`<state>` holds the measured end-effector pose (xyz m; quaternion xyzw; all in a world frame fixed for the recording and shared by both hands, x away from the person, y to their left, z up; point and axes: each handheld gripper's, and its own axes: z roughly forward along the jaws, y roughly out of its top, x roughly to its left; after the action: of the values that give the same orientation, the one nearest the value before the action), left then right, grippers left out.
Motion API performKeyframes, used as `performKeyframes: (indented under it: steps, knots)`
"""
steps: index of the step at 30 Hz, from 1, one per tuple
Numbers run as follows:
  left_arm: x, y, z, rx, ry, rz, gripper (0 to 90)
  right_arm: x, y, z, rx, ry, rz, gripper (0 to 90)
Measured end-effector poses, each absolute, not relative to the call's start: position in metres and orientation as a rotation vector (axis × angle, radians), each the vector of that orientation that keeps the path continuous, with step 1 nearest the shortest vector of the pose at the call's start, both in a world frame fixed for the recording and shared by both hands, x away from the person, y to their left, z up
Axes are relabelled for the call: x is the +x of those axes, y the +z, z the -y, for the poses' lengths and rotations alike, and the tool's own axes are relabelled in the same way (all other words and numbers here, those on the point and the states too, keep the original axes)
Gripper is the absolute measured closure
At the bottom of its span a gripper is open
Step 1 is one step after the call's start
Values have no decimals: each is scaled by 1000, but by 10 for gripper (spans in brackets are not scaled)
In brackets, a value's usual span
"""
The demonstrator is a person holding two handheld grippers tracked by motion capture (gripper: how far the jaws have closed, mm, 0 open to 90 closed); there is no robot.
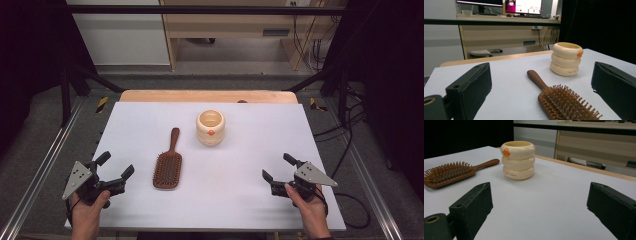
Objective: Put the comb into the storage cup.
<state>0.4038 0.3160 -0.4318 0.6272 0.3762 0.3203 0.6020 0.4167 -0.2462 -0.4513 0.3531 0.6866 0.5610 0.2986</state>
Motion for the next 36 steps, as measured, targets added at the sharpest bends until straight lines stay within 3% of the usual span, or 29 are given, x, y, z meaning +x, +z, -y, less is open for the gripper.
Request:
performKeyframes:
  steps: [11,16,19,31,36]
  knots:
    - [400,-430,-313,1479,744,-890,101,417,-452,246,945,1480,-1833,66]
    - [400,-432,-312,1504,730,-904,198,417,-453,245,945,1470,-1841,67]
    - [401,-432,-314,1506,722,-922,307,418,-454,245,948,1468,-1845,69]
    - [400,-435,-310,1568,700,-906,522,418,-455,244,953,1459,-1852,73]
    - [399,-435,-308,1587,687,-900,666,418,-455,244,955,1458,-1854,75]
